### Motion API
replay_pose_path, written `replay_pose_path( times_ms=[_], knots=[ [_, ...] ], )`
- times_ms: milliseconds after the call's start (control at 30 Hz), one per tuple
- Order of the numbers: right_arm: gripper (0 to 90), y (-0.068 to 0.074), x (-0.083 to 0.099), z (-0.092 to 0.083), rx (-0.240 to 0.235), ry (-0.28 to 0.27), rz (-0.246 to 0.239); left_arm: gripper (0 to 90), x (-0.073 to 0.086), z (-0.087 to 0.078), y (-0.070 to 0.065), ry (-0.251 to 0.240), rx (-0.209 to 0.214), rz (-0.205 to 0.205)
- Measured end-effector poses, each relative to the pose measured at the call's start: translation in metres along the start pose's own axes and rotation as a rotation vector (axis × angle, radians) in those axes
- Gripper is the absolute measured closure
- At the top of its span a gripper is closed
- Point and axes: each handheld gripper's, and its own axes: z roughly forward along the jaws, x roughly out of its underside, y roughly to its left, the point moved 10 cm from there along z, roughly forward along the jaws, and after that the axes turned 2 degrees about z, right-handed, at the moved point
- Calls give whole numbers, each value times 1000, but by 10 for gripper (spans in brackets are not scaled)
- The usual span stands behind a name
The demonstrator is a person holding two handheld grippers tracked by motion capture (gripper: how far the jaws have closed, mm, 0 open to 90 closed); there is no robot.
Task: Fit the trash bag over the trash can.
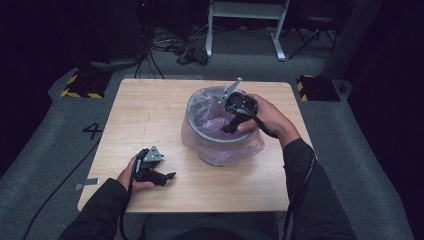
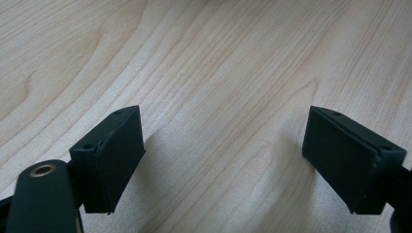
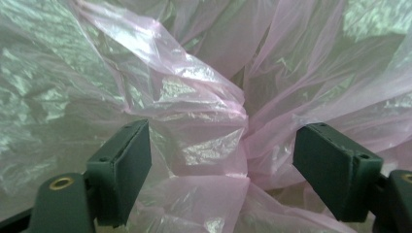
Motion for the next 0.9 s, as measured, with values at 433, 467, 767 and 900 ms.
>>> replay_pose_path(
  times_ms=[433,467,767,900],
  knots=[
    [205,-11,-12,-12,77,-167,29,149,0,0,0,0,-1,1],
    [205,-12,-13,-13,83,-177,38,149,0,0,0,0,-1,1],
    [204,-26,-19,-21,164,-291,113,149,0,0,0,0,-1,1],
    [204,-28,-21,-25,175,-341,145,149,0,0,0,0,-1,0]
  ],
)
